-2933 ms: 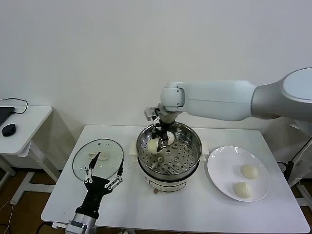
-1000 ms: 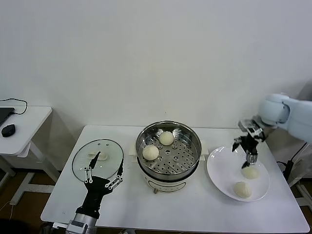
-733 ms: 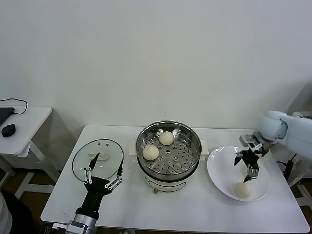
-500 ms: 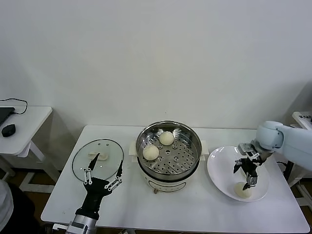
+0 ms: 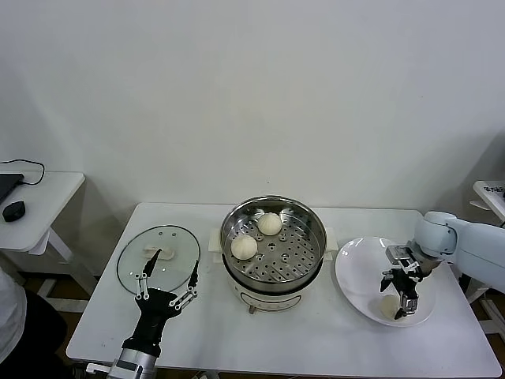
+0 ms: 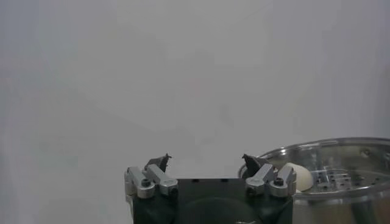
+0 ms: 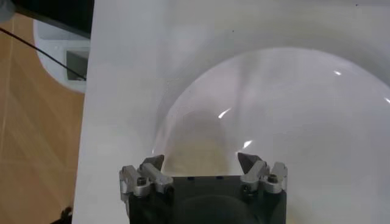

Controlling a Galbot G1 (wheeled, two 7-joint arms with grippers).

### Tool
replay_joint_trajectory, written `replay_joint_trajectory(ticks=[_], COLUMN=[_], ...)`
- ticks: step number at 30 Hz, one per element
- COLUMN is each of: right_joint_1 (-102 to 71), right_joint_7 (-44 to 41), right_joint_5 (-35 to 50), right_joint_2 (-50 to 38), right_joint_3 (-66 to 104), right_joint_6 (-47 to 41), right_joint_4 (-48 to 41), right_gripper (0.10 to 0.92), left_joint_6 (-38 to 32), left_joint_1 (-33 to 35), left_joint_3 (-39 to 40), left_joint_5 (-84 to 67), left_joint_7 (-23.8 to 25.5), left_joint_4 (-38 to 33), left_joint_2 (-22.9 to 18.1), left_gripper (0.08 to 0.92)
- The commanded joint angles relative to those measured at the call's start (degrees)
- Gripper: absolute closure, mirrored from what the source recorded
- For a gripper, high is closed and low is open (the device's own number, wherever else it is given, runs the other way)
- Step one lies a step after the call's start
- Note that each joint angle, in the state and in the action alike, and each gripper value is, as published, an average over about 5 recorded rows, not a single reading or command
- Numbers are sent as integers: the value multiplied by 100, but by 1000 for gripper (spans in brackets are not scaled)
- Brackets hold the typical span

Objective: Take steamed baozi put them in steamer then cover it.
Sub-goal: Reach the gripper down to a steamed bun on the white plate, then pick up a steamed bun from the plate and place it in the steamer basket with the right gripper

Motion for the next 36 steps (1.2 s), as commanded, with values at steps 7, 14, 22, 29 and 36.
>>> replay_joint_trajectory(ticks=[7,14,22,29,36], right_joint_1=[-222,42,1192,3003,4163], right_joint_7=[14,-4,-217,-442,-464], right_joint_5=[-90,-77,68,157,109], right_joint_2=[-10,-41,-47,335,1195], right_joint_3=[155,81,-278,-836,-864], right_joint_6=[-19,40,288,1150,2442], right_joint_4=[-41,28,308,733,1186], right_gripper=[309,364,404,422,423], left_joint_6=[-16,-17,-20,-22,-30], left_joint_1=[11,10,-17,-35,-33], left_joint_3=[-10,-31,-36,-13,7], left_joint_5=[10,5,-16,-38,-58], left_joint_7=[-5,-10,-10,-11,-18], left_joint_4=[22,8,-25,-75,-117], left_joint_2=[-16,-15,23,80,134], left_gripper=[177,177,177,177,177])
